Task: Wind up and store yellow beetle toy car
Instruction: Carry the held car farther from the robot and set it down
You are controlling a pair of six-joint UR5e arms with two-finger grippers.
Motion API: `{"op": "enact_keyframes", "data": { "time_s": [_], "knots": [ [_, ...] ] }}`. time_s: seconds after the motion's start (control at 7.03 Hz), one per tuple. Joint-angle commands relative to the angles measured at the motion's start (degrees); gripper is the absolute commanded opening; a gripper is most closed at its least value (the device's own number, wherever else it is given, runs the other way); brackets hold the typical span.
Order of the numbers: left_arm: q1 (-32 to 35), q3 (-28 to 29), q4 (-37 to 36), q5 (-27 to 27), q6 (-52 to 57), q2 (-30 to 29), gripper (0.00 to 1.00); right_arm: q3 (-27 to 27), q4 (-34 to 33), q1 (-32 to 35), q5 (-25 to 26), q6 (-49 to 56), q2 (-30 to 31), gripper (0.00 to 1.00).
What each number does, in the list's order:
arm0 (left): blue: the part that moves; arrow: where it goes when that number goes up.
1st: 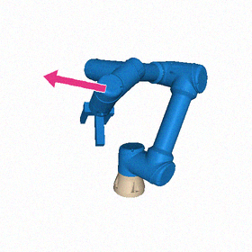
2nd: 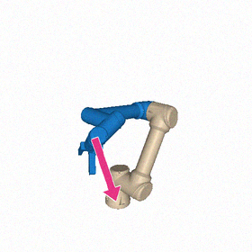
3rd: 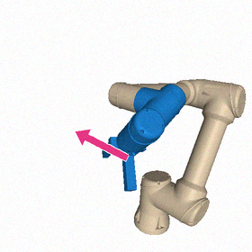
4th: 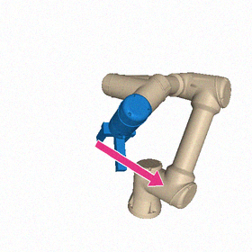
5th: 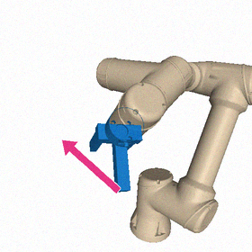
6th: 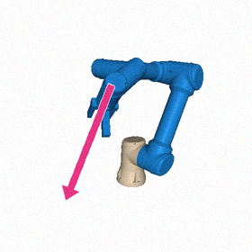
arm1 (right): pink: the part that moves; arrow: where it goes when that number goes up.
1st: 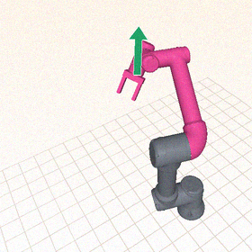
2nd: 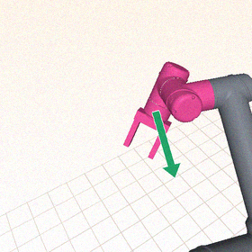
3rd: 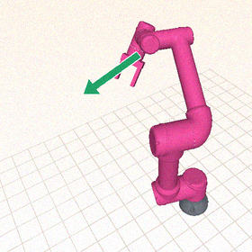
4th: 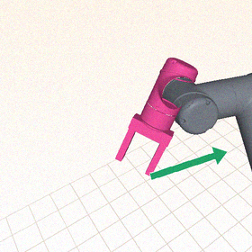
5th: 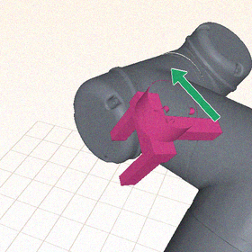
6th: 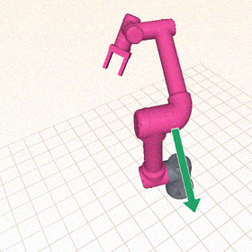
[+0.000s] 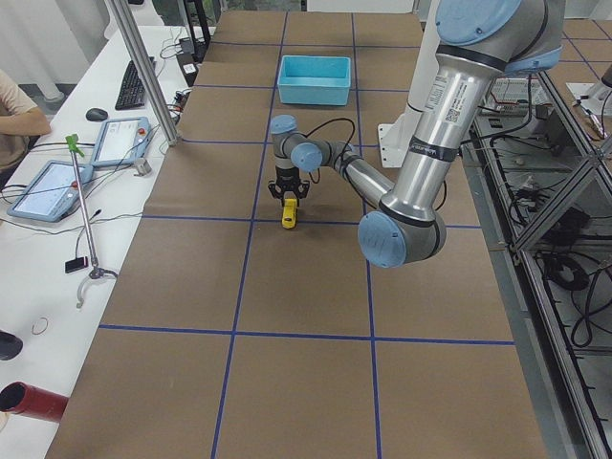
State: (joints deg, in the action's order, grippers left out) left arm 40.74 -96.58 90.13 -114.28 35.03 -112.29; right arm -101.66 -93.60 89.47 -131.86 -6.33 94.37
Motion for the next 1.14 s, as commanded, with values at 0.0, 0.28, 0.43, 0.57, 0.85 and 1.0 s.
{"op": "enact_keyframes", "data": {
  "time_s": [0.0, 0.28, 0.43, 0.57, 0.85, 1.0],
  "knots": [
    [0.04, 0.08, 0.74, -0.41, 1.18, 0.06, 0.00, -0.03, 0.00, 0.00, -0.07, 0.00, 0.02, 1.00],
    [0.04, 0.43, 1.54, -0.50, 1.27, 0.49, 0.00, 0.06, 0.00, 0.00, -0.07, 0.00, 0.02, 1.00],
    [0.04, 0.52, 4.24, -0.85, 1.19, 1.98, 0.00, -0.02, 0.00, 0.00, -0.07, 0.00, 0.02, 1.00],
    [0.04, 0.86, 6.62, -1.37, 1.10, 3.12, 0.00, -0.03, 0.00, 0.00, -0.07, 0.00, 0.02, 1.00],
    [0.13, 0.78, 10.57, -2.34, 1.27, 5.32, 0.00, -0.03, 0.00, 0.00, -0.07, 0.00, 0.02, 1.00],
    [0.22, 0.08, 10.77, -2.61, 1.27, 6.03, 0.00, -0.03, 0.00, 0.00, -0.07, 0.00, 0.02, 1.00]
  ]
}}
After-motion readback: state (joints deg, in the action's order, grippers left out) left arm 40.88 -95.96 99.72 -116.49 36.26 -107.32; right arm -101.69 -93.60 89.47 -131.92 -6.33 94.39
